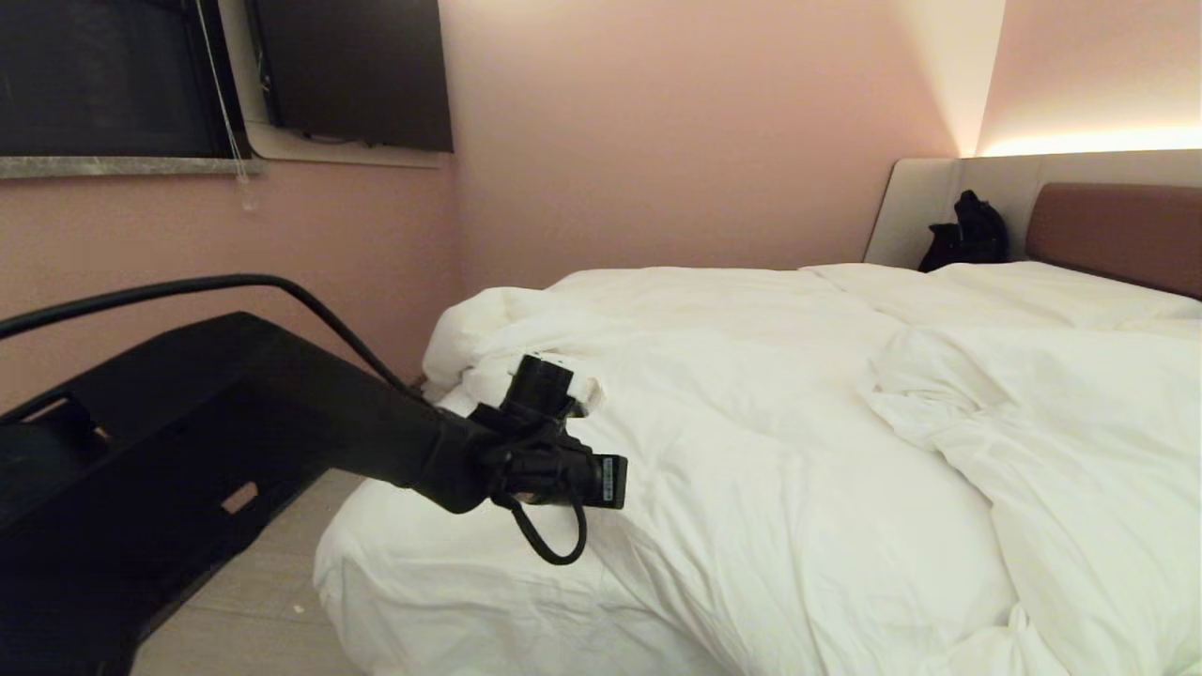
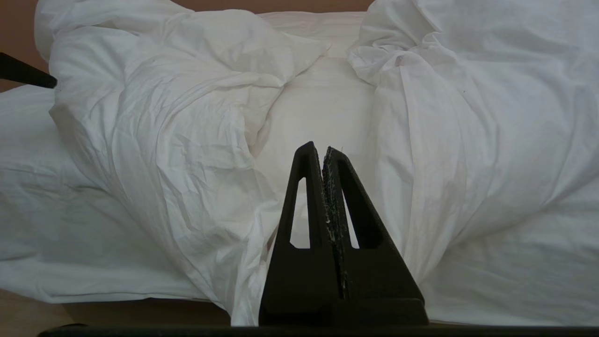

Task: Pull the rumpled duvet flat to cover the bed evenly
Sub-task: Flatten the corners of the folded blanket

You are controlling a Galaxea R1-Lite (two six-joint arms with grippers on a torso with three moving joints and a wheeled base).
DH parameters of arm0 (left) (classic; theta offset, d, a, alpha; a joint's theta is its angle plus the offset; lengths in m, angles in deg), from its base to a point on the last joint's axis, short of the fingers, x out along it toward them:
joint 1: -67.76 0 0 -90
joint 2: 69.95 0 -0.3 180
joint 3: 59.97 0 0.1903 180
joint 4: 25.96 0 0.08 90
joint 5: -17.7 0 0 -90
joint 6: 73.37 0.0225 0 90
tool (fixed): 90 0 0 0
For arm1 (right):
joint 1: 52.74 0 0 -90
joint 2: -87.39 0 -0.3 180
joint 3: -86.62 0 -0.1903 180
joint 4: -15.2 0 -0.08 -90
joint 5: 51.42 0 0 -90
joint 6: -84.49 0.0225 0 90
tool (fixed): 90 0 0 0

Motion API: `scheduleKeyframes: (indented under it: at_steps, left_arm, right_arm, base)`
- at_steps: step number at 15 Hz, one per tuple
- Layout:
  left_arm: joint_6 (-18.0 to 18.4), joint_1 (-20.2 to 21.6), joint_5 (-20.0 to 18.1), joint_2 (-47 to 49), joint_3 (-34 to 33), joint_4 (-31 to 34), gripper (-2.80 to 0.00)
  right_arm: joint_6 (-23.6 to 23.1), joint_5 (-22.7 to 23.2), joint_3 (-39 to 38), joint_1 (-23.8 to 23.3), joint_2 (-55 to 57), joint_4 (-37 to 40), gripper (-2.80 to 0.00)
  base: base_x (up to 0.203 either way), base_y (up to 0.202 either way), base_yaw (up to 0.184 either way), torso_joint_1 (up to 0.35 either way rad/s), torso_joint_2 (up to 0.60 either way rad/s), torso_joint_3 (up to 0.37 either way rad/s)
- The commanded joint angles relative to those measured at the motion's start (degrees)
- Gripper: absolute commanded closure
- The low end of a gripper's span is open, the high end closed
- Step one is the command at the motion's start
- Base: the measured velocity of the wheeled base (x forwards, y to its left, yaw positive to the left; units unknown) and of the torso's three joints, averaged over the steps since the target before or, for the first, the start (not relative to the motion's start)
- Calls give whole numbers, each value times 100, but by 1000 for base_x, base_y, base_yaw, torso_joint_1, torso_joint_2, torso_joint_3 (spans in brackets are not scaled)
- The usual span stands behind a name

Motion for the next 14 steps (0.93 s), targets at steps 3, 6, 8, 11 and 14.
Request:
scheduleKeyframes:
  at_steps: [3, 6, 8, 11, 14]
  left_arm:
    - [-611, 49, 266, 411, 824, 98, 0]
    - [-834, 54, 319, 661, 1342, 469, 0]
    - [-840, 54, 324, 679, 1365, 469, 0]
    - [-844, 54, 359, 1141, 1854, 509, 0]
    - [-822, 49, 376, 1240, 1952, 556, 0]
  right_arm:
    - [2, 0, 0, 1, 2, 0, 0]
    - [-7, 0, 0, 1, 2, 0, 0]
    - [-7, 9, 0, 1, 2, 0, 0]
    - [-7, 0, 0, 1, 2, 0, 0]
    - [-7, 0, 0, 1, 2, 0, 0]
  base:
    - [0, 0, 0, 0, 0, 0]
    - [0, 0, 0, 0, 0, 0]
    - [0, 0, 0, 0, 0, 0]
    - [0, 0, 0, 0, 0, 0]
    - [0, 0, 0, 0, 0, 0]
